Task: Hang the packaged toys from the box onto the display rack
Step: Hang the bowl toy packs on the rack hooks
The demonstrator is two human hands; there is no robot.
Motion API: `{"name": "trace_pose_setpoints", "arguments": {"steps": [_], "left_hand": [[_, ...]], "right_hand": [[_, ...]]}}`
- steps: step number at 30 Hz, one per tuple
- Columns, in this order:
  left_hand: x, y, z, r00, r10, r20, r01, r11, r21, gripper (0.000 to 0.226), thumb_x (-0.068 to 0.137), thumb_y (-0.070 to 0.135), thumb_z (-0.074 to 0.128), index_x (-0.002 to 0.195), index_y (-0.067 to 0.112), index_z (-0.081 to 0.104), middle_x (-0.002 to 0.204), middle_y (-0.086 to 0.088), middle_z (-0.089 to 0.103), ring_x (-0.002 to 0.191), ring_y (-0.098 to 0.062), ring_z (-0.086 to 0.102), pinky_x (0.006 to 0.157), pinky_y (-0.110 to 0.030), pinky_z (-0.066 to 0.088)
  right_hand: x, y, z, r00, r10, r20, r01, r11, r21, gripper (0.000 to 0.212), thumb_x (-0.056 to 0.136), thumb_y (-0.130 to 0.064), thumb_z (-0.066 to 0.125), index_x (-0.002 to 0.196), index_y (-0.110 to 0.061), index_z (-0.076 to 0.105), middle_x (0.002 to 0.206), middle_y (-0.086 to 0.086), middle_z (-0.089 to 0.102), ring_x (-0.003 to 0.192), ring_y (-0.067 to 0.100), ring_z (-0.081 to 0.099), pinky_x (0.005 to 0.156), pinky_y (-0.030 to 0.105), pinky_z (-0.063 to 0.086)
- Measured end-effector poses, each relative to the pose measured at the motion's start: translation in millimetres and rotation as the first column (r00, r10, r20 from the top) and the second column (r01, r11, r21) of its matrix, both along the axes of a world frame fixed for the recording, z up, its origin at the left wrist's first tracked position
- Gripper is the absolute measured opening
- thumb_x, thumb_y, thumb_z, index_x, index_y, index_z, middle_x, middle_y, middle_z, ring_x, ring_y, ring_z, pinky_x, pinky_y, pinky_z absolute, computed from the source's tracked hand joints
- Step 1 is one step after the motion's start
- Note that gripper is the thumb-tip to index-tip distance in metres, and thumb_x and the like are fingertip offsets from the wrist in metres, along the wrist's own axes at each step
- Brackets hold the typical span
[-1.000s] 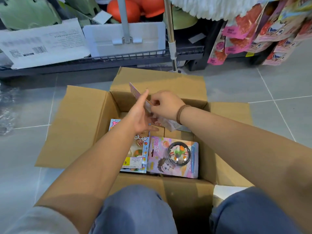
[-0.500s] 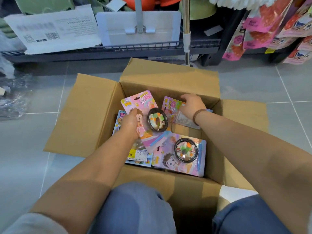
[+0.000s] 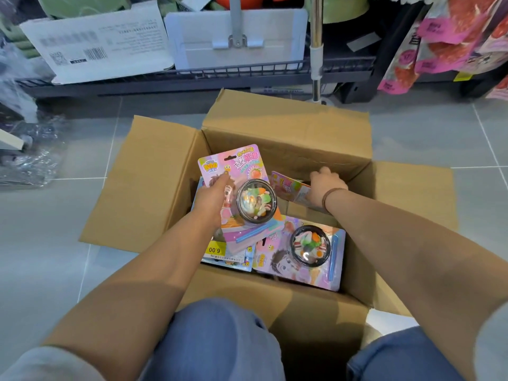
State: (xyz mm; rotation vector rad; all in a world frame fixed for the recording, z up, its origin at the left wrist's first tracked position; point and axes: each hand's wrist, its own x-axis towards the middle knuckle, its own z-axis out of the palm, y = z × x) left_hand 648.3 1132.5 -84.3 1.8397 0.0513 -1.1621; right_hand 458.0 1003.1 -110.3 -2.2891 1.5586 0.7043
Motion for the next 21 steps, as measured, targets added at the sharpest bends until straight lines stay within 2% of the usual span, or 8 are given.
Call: {"name": "trace_pose_setpoints", "arguments": {"steps": [3, 7, 9, 11, 14, 15, 19, 21], "left_hand": [[0.1, -4.5, 16.2, 1.0, 0.018, 0.016, -0.018, 1.0, -0.004, 0.021, 0.087, 0.032, 0.064, 0.097, 0.014, 0.062, 0.083, -0.001, 0.066, 0.07, -0.015, 0.061, 0.061, -0.026, 0.049], [-9.3, -4.3, 85.1, 0.998, 0.057, 0.002, -0.057, 0.998, 0.036, 0.016, 0.086, 0.031, 0.066, 0.081, 0.017, 0.06, 0.087, -0.002, 0.066, 0.08, -0.022, 0.064, 0.076, -0.035, 0.053], [-21.1, -1.3, 147.8, 0.999, 0.044, -0.018, -0.042, 0.996, 0.083, 0.017, 0.085, 0.034, 0.067, 0.081, 0.019, 0.059, 0.091, -0.003, 0.067, 0.084, -0.022, 0.064, 0.077, -0.034, 0.053], [-30.4, 2.1, 198.2, 0.999, 0.054, -0.003, -0.054, 0.992, 0.111, 0.019, 0.084, 0.034, 0.068, 0.086, 0.016, 0.061, 0.085, -0.001, 0.066, 0.077, -0.019, 0.063, 0.069, -0.03, 0.053], [-38.7, 5.7, 282.3, 0.997, 0.056, -0.049, -0.049, 0.991, 0.125, 0.043, 0.079, 0.037, 0.071, 0.11, 0.008, 0.063, 0.1, -0.008, 0.069, 0.088, -0.026, 0.067, 0.08, -0.041, 0.056], [-41.3, 5.5, 312.7, 0.998, 0.058, -0.035, -0.053, 0.991, 0.125, 0.046, 0.078, 0.036, 0.072, 0.113, 0.007, 0.061, 0.103, -0.01, 0.069, 0.09, -0.028, 0.066, 0.082, -0.043, 0.055], [-53.5, -4.6, 432.5, 0.999, -0.025, -0.022, 0.027, 0.993, 0.113, 0.037, 0.079, 0.035, 0.071, 0.103, 0.009, 0.061, 0.104, -0.012, 0.066, 0.094, -0.03, 0.063, 0.089, -0.043, 0.051], [-63.2, -14.1, 489.8, 0.997, -0.07, -0.031, 0.072, 0.995, 0.074, 0.041, 0.08, 0.037, 0.07, 0.109, 0.011, 0.059, 0.111, -0.008, 0.063, 0.098, -0.027, 0.061, 0.087, -0.039, 0.051]], "right_hand": [[-3.0, -5.6, 19.8, 0.987, -0.076, 0.141, 0.066, 0.995, 0.073, 0.043, 0.09, -0.029, 0.056, 0.125, -0.005, 0.047, 0.127, 0.017, 0.052, 0.116, 0.033, 0.054, 0.088, 0.039, 0.049], [-15.0, -3.1, 99.8, 0.959, -0.177, 0.222, 0.147, 0.978, 0.145, 0.044, 0.089, -0.034, 0.058, 0.119, -0.003, 0.052, 0.121, 0.018, 0.059, 0.111, 0.033, 0.057, 0.084, 0.035, 0.047], [-26.0, 0.2, 167.1, 0.934, -0.262, 0.242, 0.217, 0.956, 0.198, 0.043, 0.087, -0.036, 0.06, 0.117, -0.006, 0.056, 0.117, 0.016, 0.063, 0.106, 0.032, 0.06, 0.08, 0.033, 0.048], [-36.3, 2.2, 220.8, 0.893, -0.354, 0.279, 0.296, 0.927, 0.231, 0.039, 0.087, -0.034, 0.061, 0.114, -0.007, 0.057, 0.114, 0.014, 0.062, 0.105, 0.033, 0.06, 0.08, 0.033, 0.048], [-52.8, 1.8, 313.5, 0.851, -0.429, 0.304, 0.353, 0.894, 0.276, 0.036, 0.087, -0.033, 0.061, 0.112, -0.007, 0.059, 0.115, 0.016, 0.063, 0.105, 0.034, 0.059, 0.084, 0.036, 0.049], [-58.5, 1.0, 346.5, 0.843, -0.438, 0.311, 0.36, 0.891, 0.278, 0.035, 0.087, -0.032, 0.061, 0.111, -0.008, 0.06, 0.115, 0.016, 0.064, 0.105, 0.034, 0.059, 0.084, 0.035, 0.048], [-84.3, -3.7, 479.2, 0.819, -0.456, 0.348, 0.38, 0.886, 0.266, 0.033, 0.089, -0.029, 0.061, 0.117, -0.011, 0.061, 0.117, 0.014, 0.065, 0.108, 0.033, 0.059, 0.083, 0.033, 0.046], [-96.3, -5.4, 536.9, 0.786, -0.484, 0.386, 0.413, 0.874, 0.255, 0.035, 0.089, -0.029, 0.062, 0.119, -0.011, 0.059, 0.117, 0.013, 0.065, 0.109, 0.033, 0.059, 0.086, 0.034, 0.047]]}}
